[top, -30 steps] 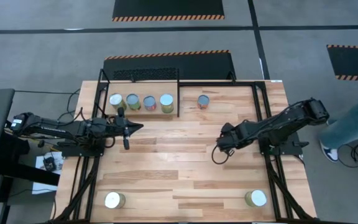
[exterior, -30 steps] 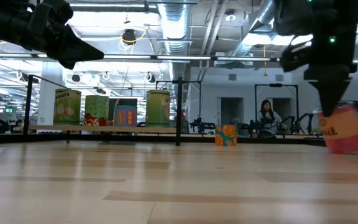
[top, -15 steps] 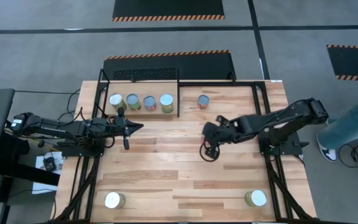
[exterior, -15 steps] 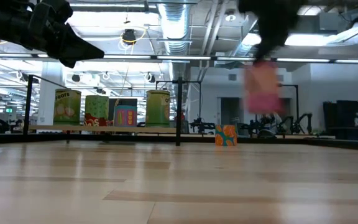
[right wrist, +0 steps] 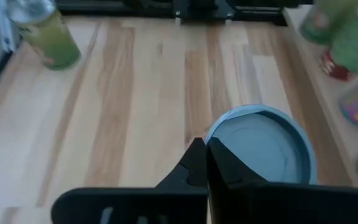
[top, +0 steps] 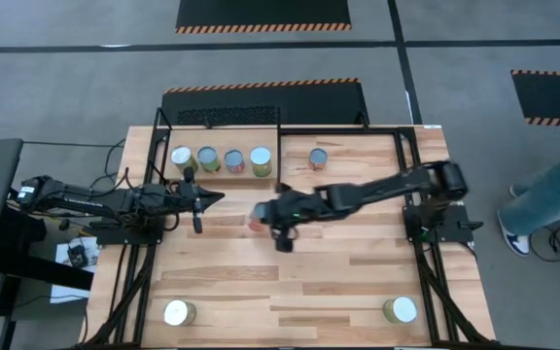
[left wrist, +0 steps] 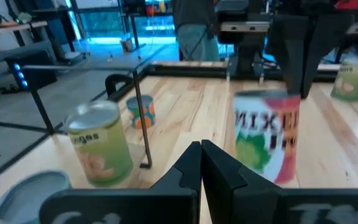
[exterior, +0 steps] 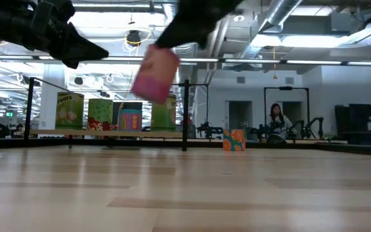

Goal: Pick and place cans onto a shelf
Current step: Put the canned mixed fruits on the shelf

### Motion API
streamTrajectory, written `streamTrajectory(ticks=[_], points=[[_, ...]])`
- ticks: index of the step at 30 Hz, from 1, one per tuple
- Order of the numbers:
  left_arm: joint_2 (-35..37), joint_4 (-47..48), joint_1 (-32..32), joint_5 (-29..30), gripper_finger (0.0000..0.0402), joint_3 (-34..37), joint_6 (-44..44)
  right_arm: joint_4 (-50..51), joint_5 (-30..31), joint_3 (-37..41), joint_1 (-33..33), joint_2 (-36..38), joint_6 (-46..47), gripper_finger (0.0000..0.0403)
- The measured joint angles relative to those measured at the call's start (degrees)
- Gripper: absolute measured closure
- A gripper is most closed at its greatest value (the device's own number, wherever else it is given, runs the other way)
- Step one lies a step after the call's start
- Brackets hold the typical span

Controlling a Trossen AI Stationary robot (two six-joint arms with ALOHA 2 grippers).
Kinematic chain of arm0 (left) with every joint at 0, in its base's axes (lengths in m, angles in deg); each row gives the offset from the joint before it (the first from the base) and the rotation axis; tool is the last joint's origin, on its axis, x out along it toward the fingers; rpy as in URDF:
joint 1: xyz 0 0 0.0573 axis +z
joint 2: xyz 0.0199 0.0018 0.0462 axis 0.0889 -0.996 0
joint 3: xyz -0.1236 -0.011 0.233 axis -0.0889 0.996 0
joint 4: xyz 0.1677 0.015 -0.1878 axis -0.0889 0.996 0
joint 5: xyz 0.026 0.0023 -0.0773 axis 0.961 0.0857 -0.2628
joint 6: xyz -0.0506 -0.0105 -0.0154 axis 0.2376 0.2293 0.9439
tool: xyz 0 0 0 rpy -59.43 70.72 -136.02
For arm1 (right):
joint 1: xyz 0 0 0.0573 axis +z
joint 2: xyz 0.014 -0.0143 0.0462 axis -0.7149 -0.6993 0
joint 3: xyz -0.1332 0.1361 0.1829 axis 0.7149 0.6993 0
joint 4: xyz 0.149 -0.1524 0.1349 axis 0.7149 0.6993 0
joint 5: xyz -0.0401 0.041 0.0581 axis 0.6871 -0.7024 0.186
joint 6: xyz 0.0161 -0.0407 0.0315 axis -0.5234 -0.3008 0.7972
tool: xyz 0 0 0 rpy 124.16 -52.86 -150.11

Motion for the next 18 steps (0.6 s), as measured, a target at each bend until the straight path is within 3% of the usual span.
streamTrajectory(ticks=[10, 18], points=[[-0.86, 0.41, 0.01, -0.07, 0.0401, 0.0, 0.8, 11.79, -4.32, -21.42, -4.22, -18.06, -8.31, 0.0399], [-0.86, 2.73, 0.01, -0.1, 0.0401, 0.0, 3.42, 13.99, -4.34, -26.89, -6.45, -24.12, -12.31, 0.0397]])
